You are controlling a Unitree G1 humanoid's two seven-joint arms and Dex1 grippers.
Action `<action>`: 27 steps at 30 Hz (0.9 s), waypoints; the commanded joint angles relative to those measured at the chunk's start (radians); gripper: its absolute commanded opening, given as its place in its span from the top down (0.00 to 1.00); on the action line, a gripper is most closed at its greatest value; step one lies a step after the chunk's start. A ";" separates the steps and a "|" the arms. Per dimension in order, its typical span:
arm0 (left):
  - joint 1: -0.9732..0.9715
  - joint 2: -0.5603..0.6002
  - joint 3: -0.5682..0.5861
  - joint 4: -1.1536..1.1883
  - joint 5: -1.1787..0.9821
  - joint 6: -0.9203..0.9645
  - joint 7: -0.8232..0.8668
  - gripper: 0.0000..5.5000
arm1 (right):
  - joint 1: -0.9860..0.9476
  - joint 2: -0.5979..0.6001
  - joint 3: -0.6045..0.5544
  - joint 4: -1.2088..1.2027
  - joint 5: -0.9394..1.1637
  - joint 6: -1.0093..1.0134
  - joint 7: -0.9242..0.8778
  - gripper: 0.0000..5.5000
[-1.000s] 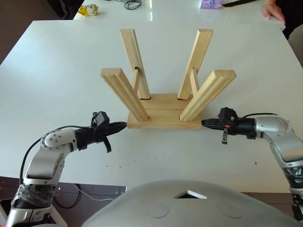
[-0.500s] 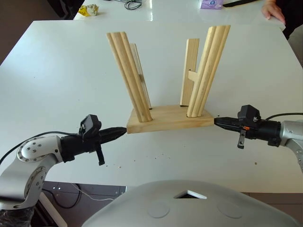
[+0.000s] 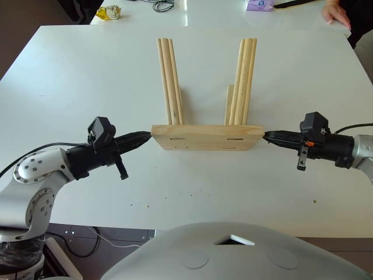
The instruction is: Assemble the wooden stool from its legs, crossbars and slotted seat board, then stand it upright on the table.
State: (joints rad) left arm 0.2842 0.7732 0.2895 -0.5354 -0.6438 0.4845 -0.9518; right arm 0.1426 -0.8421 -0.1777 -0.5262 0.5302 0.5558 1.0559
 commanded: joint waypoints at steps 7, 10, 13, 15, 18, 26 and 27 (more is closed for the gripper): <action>-0.019 -0.034 -0.069 0.031 -0.031 -0.025 -0.035 0.87 | -0.041 0.035 0.094 0.038 -0.005 -0.126 0.062 0.86; -0.034 -0.020 -0.036 0.060 -0.032 -0.034 -0.039 0.80 | -0.057 0.027 0.090 0.063 -0.002 -0.135 0.072 0.79; -0.022 0.009 -0.014 0.078 -0.022 -0.049 -0.073 0.74 | -0.072 0.014 0.088 0.094 -0.007 -0.148 0.090 0.72; 0.000 0.031 -0.006 0.095 0.002 -0.070 -0.103 0.70 | -0.071 -0.004 0.097 0.128 -0.037 -0.177 0.111 0.68; 0.018 0.070 -0.007 0.157 0.058 -0.126 -0.156 0.63 | -0.066 -0.031 0.120 0.195 -0.091 -0.234 0.144 0.61; -0.064 0.103 -0.046 0.310 0.137 -0.205 -0.235 0.56 | -0.077 -0.040 0.153 0.274 -0.131 -0.292 0.181 0.43; -0.073 0.101 -0.064 0.331 0.155 -0.220 -0.243 0.56 | -0.086 -0.033 0.167 0.286 -0.141 -0.298 0.180 0.43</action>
State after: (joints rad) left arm 0.2277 0.8605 0.2649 -0.2448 -0.5317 0.2936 -1.1718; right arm 0.0813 -0.8748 -0.0370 -0.2602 0.4117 0.2749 1.2322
